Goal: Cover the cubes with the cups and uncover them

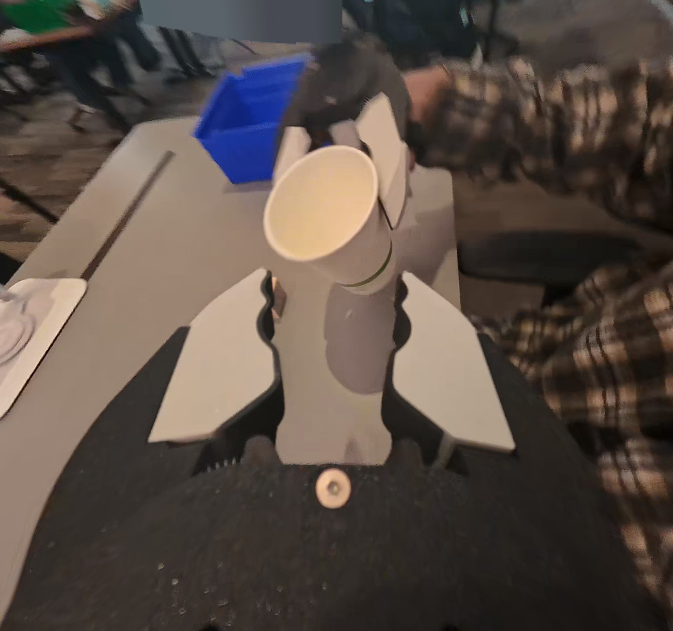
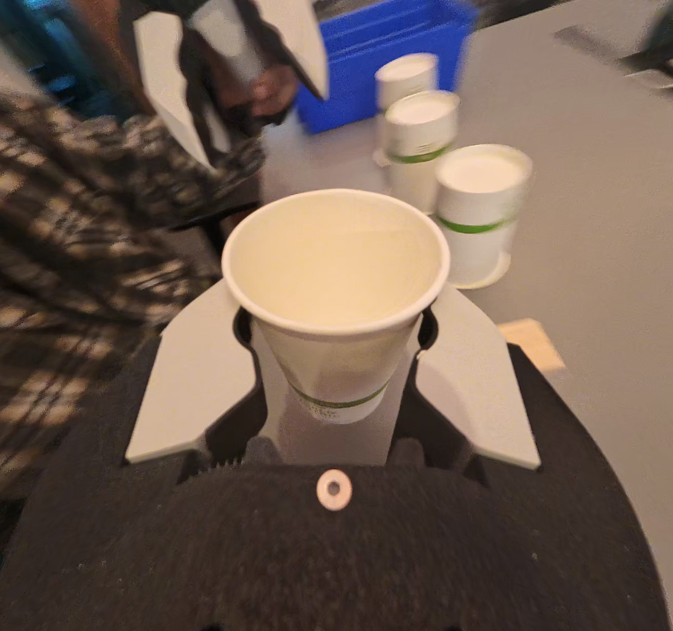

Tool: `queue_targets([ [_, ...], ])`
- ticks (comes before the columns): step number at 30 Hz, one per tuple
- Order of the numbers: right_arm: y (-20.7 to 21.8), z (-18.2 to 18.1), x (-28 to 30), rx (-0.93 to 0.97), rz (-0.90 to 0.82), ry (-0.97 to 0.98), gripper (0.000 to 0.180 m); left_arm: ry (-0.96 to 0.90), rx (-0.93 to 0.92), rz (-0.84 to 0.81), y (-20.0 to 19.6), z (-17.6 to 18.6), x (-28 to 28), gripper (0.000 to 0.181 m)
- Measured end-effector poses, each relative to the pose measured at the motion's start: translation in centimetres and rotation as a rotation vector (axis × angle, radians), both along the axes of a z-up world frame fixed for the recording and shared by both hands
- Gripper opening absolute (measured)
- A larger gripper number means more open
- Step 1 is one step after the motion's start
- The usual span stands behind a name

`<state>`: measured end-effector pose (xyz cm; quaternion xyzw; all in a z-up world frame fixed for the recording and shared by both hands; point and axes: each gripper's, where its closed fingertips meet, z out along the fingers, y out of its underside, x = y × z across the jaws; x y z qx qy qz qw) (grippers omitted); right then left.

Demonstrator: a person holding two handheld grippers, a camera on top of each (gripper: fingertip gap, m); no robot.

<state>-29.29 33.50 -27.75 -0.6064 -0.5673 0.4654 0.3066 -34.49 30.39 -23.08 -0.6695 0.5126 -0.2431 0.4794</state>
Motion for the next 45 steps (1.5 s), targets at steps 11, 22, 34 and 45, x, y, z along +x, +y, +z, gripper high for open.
queue_targets([
  [11,8.0,-2.6,11.7,0.147,-0.972,0.171,0.092,-0.616,-0.017,0.308,-0.3,6.4,-11.7,0.064],
  [22,9.3,-7.1,11.3,0.150,-1.008,0.049,0.093,-0.614,0.084,0.372,-1.9,8.1,-15.7,0.062],
  [34,6.4,-9.1,11.1,0.151,-0.909,-0.160,0.112,-0.609,0.076,0.381,-1.7,7.9,-15.8,0.063],
  [45,2.5,-0.3,11.7,0.385,-0.675,-0.541,0.146,-0.640,0.051,0.418,-1.2,7.8,-17.5,0.066],
])
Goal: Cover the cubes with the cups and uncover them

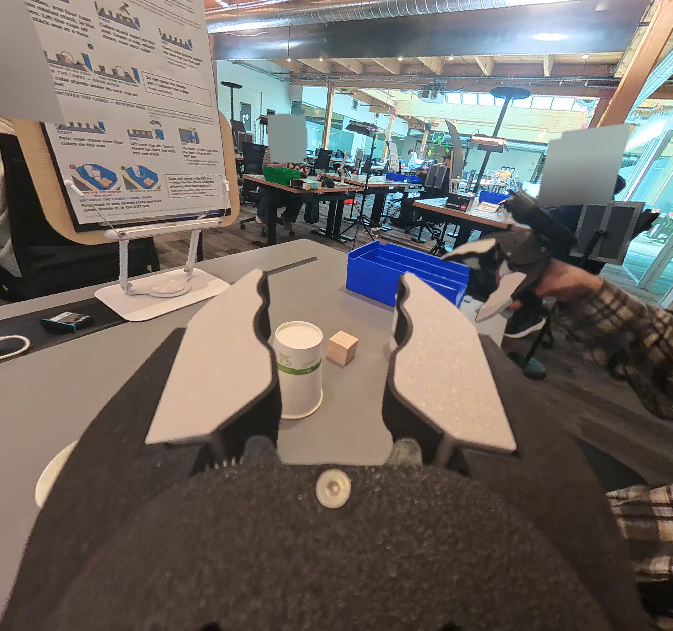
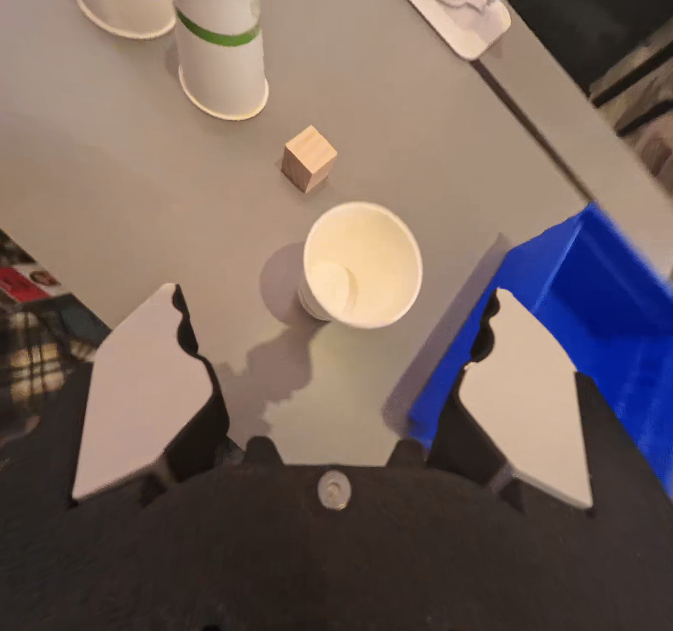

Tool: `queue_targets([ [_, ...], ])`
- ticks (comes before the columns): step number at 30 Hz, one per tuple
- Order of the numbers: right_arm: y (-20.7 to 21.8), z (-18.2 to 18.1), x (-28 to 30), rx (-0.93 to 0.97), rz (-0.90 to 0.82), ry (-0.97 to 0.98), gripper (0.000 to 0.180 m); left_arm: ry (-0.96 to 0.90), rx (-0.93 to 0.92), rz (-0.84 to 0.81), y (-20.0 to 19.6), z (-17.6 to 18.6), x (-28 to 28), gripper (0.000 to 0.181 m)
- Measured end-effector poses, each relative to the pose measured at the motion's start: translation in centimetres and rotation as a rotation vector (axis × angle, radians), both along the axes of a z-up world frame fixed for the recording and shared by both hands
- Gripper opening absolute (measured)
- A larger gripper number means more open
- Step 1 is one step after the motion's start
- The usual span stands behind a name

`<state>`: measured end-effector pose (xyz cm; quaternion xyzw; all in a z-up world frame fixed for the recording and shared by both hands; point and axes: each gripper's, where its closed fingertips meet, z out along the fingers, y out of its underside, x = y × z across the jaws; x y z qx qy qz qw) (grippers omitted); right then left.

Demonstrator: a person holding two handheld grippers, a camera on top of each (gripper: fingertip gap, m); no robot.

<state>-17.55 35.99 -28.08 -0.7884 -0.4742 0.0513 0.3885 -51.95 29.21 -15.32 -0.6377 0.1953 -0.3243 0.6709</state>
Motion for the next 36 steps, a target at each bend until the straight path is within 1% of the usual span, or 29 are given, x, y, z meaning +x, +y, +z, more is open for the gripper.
queue_targets([
  [3,0.7,3.6,-3.8,-0.001,0.206,-0.145,0.139,-0.025,0.000,-0.007,-0.1,0.3,-0.3,0.066],
  [5,1.8,4.6,-7.1,-0.004,0.345,-0.245,0.131,-0.025,0.008,0.005,-0.1,0.4,-0.5,0.066],
  [8,3.7,3.5,-12.2,-0.075,0.515,-0.390,0.131,-0.019,0.015,0.018,-0.1,0.5,-0.7,0.066],
  [11,6.1,1.2,-16.3,-0.132,0.614,-0.536,0.129,-0.015,0.013,0.024,0.1,0.3,-0.8,0.066],
  [14,7.2,-1.6,-20.1,-0.240,0.689,-0.577,0.126,-0.018,0.001,0.019,0.4,0.0,-0.9,0.066],
  [19,7.7,-5.6,-23.4,-0.380,0.746,-0.638,0.116,-0.020,-0.024,0.008,0.9,-0.7,-1.1,0.065],
  [23,7.3,-7.8,-24.4,-0.442,0.763,-0.672,0.112,-0.020,-0.040,0.006,1.2,-1.1,-1.2,0.065],
  [26,7.3,-9.1,-24.2,-0.471,0.742,-0.727,0.109,-0.021,-0.039,0.011,1.1,-1.1,-1.4,0.065],
  [27,7.3,-9.4,-23.9,-0.486,0.730,-0.752,0.102,-0.021,-0.038,0.015,1.1,-1.0,-1.5,0.065],
  [28,7.1,-9.6,-23.6,-0.509,0.722,-0.772,0.091,-0.023,-0.036,0.018,1.1,-1.0,-1.5,0.065],
  [32,7.2,-9.0,-23.7,-0.505,0.706,-0.744,0.091,-0.031,-0.035,0.019,1.0,-0.9,-1.6,0.065],
  [36,7.0,-6.4,-23.7,-0.482,0.697,-0.650,0.090,-0.051,-0.042,0.000,1.1,-1.0,-1.3,0.065],
])
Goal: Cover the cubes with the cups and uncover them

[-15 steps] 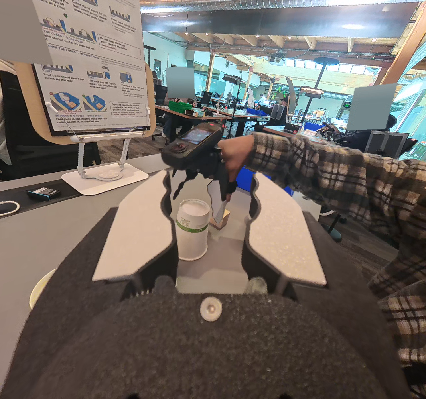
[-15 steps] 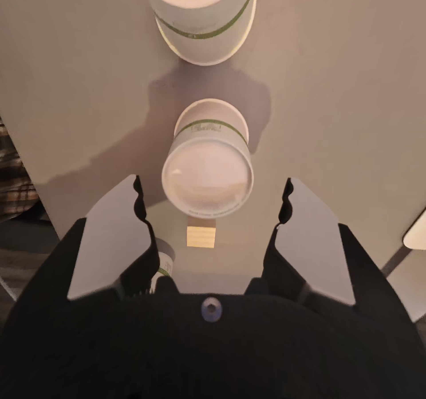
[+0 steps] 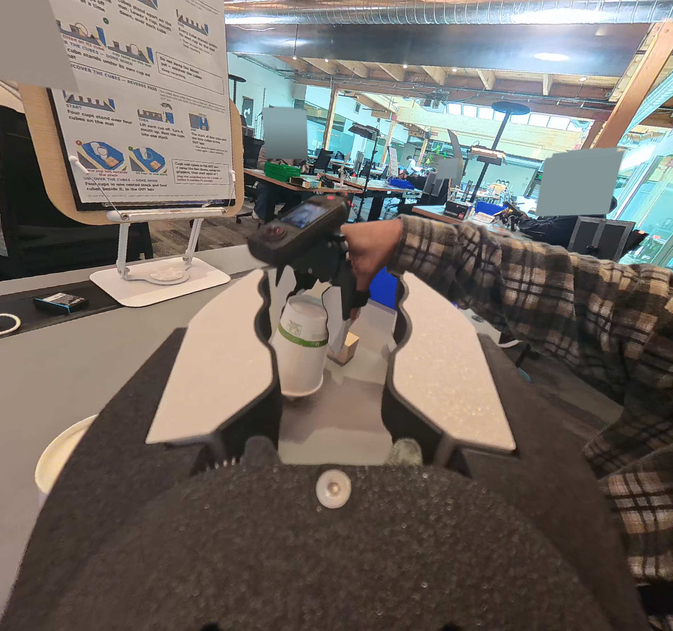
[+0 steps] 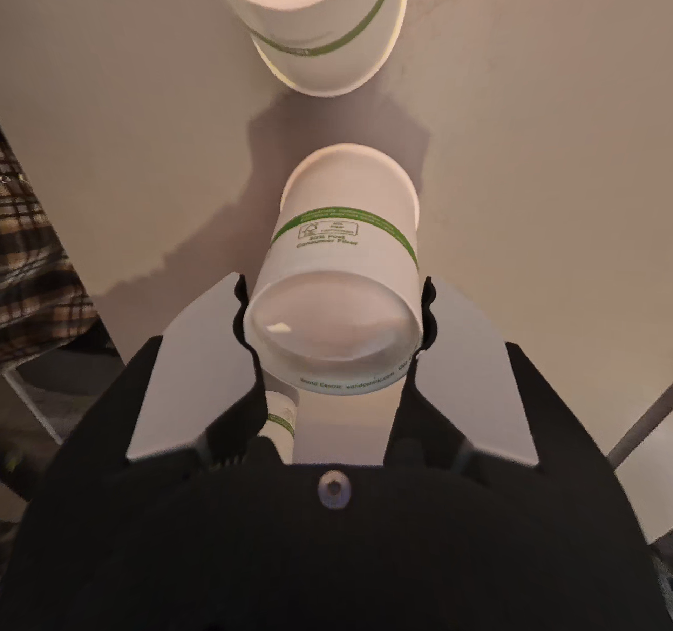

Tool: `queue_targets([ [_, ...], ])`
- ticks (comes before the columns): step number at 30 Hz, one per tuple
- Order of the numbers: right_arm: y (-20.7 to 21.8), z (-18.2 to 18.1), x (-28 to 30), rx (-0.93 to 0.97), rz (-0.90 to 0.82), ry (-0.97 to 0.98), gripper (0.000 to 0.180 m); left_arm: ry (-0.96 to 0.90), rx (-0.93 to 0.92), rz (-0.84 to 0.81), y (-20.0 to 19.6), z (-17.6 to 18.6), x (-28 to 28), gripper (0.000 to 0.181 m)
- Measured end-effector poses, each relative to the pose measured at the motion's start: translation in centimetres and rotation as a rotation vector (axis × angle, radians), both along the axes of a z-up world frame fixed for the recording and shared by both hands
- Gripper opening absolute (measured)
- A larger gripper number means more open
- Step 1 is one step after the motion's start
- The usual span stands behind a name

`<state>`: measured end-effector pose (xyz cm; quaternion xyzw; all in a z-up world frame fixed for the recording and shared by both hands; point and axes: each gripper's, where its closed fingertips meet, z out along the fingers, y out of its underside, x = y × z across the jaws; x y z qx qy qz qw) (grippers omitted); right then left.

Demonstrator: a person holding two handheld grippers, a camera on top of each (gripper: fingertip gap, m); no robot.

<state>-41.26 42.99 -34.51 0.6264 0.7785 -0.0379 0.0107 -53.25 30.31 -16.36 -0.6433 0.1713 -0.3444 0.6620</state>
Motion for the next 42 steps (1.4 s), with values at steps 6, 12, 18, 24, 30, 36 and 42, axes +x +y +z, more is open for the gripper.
queue_targets([
  [6,-0.7,6.1,0.4,0.027,-0.060,0.279,0.090,-0.057,-0.045,-0.035,0.8,-0.9,0.2,0.065],
  [12,-4.5,12.7,1.1,0.048,-0.173,0.907,0.090,-0.181,-0.131,-0.144,1.7,-2.1,1.2,0.068],
  [18,-8.3,13.1,2.6,0.078,-0.242,1.336,0.090,-0.261,-0.246,-0.363,1.2,-3.6,5.3,0.067],
  [24,-10.7,10.8,2.3,0.000,-0.205,1.404,0.090,-0.170,-0.283,-0.493,-0.1,-5.2,9.1,0.063],
  [30,-11.6,9.8,1.4,-0.013,-0.147,1.366,0.090,-0.028,-0.242,-0.528,-1.1,-6.2,10.9,0.049],
  [36,-12.8,6.1,1.8,-0.016,-0.033,1.111,0.103,0.173,-0.224,-0.623,-3.0,-7.9,11.5,0.001],
  [42,-13.9,6.4,4.8,-0.243,0.006,0.872,0.118,0.673,-0.108,-0.603,-4.6,-12.2,11.8,0.000],
])
